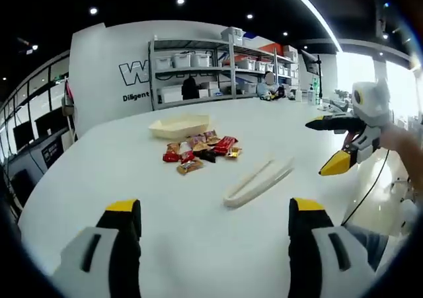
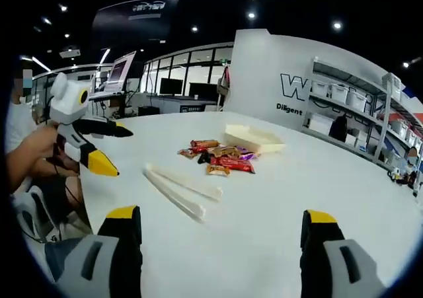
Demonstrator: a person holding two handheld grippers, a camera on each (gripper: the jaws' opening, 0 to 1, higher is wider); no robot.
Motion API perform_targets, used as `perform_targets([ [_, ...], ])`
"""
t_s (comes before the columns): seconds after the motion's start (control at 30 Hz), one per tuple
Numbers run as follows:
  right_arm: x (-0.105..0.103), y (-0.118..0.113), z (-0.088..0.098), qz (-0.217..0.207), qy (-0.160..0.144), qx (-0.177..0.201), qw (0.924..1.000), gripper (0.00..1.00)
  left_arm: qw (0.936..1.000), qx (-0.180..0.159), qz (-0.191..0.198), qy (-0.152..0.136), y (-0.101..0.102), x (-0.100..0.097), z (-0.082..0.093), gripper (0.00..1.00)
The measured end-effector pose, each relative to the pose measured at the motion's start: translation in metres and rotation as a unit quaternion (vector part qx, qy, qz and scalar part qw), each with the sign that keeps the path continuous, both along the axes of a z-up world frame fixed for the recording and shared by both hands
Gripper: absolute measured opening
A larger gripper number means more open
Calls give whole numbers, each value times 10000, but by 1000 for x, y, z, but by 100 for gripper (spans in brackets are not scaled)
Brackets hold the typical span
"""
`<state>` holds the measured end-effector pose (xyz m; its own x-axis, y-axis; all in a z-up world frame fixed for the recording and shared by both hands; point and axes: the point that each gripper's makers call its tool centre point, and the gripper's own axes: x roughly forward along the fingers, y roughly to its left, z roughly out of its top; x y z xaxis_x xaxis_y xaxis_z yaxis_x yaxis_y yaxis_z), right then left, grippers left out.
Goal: Place the target food into the container with the food tongs after gripping and lifting it, then release it inside without dropping or visibly crushing the food.
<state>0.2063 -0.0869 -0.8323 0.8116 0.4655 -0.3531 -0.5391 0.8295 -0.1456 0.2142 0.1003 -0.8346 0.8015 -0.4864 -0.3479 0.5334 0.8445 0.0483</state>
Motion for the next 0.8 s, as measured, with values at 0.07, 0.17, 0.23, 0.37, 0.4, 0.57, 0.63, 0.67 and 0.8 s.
perform_targets([
  [0.07, 0, 1, 1, 5, -19, 28, 10000, 99, 10000, -7, -12, -33, -1, 0, 1, 90],
  [0.17, 1, 1, 0, 10, -22, -43, 10000, 99, 10000, -20, 4, -10, -1, -1, -1, 90],
  [0.23, -1, 2, -1, 22, -22, -59, 10000, 99, 10000, -23, 1, 15, -2, -2, -3, 90],
  [0.37, 0, 3, 0, 51, -13, -42, 10000, 99, 10000, 23, -20, 33, -3, -3, -5, 90],
  [0.4, 1, 3, 1, 44, -20, -57, 10000, 99, 10000, 16, -19, 40, -3, -3, -5, 90],
  [0.57, 1, 4, 1, 63, -21, -63, 10000, 99, 10000, 22, -34, 19, -3, -4, -4, 90],
  [0.63, 1, 4, 1, 46, -19, -51, 10000, 99, 10000, 16, -16, 24, -2, -3, -5, 90],
  [0.67, 1, 4, 1, 34, -15, -20, 10000, 99, 10000, 9, -11, 34, -2, -3, -5, 90],
  [0.8, 1, 7, 2, 70, -45, -5, 10000, 99, 10000, 20, -24, -3, -3, -1, -2, 90],
])
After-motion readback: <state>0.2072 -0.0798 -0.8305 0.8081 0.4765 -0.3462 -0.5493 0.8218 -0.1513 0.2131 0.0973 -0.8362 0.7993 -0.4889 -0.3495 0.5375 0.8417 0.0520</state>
